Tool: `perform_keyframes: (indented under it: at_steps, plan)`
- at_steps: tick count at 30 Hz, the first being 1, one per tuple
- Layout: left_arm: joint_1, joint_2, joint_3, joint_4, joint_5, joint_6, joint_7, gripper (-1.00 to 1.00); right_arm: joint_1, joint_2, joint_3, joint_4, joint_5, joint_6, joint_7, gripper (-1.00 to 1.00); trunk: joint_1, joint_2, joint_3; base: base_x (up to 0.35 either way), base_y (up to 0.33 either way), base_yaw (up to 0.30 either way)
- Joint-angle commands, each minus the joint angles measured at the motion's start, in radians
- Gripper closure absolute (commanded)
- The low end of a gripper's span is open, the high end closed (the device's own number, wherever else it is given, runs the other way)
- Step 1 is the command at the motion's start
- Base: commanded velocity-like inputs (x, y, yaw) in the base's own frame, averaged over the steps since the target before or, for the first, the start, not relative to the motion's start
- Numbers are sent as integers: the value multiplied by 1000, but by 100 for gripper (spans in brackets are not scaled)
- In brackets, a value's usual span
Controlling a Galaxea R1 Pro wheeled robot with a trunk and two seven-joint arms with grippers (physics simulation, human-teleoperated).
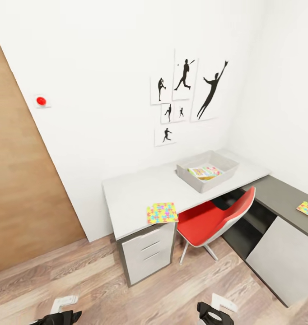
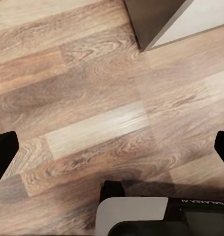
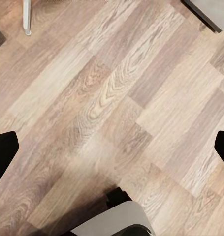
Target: Put all the toys in the child's room - the three board games (two on the bed and one on the table), the two jigsaw puzzles on the table, and the tennis ball on the table - inside the toy box on the table in the child's room.
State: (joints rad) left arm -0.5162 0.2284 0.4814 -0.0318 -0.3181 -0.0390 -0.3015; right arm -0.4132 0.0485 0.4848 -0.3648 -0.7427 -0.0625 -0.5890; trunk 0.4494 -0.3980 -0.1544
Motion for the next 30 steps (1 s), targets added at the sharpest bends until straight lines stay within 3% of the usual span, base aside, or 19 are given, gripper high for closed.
perform_keyframes:
  at_steps: [1,14,30]
  plan:
    - [-1,0,8,1,-10,-4,-2,-100,-1,-1,8,0,-11,-6,-5,-100,1,-2,-2,0,-70,214]
    - [1,-1,8,1,-12,-4,-2,-100,-1,-1,8,0,-10,-7,-5,-100,1,-2,-2,0,-20,41]
    - [1,-7,8,1,-12,-4,-2,-100,-1,0,14,0,-9,-5,-5,-100,1,-2,-3,1,-122,23]
